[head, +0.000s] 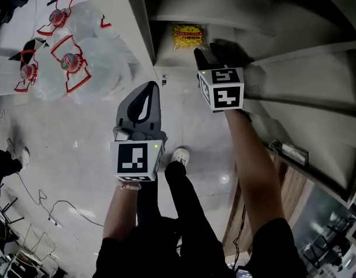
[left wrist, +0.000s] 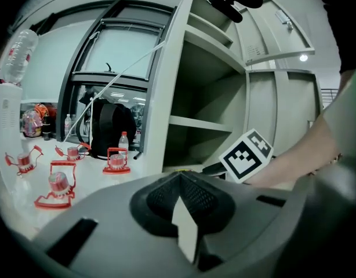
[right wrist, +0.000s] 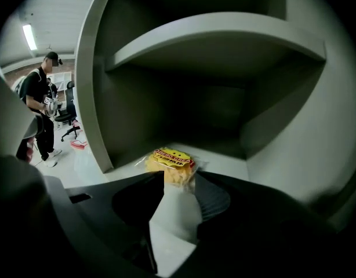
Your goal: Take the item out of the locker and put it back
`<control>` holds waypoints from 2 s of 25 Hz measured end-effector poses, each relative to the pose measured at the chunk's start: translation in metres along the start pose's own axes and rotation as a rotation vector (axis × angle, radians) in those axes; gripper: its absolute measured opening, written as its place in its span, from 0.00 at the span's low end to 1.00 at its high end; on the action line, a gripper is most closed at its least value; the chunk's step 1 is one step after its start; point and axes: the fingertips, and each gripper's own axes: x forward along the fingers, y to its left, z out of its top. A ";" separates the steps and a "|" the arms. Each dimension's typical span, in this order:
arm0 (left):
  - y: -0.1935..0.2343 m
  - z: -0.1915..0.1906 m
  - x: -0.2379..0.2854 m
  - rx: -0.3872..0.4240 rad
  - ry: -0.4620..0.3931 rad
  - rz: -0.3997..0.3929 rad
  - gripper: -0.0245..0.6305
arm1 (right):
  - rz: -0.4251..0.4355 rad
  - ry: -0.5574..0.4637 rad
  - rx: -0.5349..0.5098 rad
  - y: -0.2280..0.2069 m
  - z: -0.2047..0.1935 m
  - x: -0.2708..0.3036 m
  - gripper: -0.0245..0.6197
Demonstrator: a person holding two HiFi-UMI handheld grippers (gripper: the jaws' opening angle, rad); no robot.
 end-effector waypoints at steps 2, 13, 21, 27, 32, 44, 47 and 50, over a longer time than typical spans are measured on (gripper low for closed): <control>0.002 -0.003 0.004 0.007 0.005 -0.002 0.05 | 0.003 0.010 0.011 -0.002 0.001 0.011 0.28; 0.006 -0.011 0.007 0.028 0.048 -0.015 0.05 | 0.000 0.109 -0.013 -0.007 -0.012 0.027 0.05; -0.004 -0.003 -0.001 0.031 0.069 -0.025 0.05 | 0.006 0.087 -0.047 0.002 -0.004 0.008 0.05; -0.019 0.009 -0.014 0.017 0.087 -0.031 0.05 | 0.019 0.096 -0.065 0.021 -0.006 -0.023 0.05; -0.020 0.025 -0.026 0.015 0.093 -0.017 0.05 | 0.017 0.063 0.000 0.029 0.004 -0.059 0.05; -0.032 0.085 -0.050 0.062 0.086 -0.037 0.05 | -0.004 -0.003 0.038 0.039 0.051 -0.151 0.05; -0.033 0.097 -0.059 0.062 0.096 -0.042 0.05 | -0.006 -0.008 0.044 0.042 0.060 -0.167 0.05; -0.035 0.111 -0.072 0.052 0.091 -0.040 0.05 | -0.004 -0.008 0.043 0.048 0.069 -0.183 0.05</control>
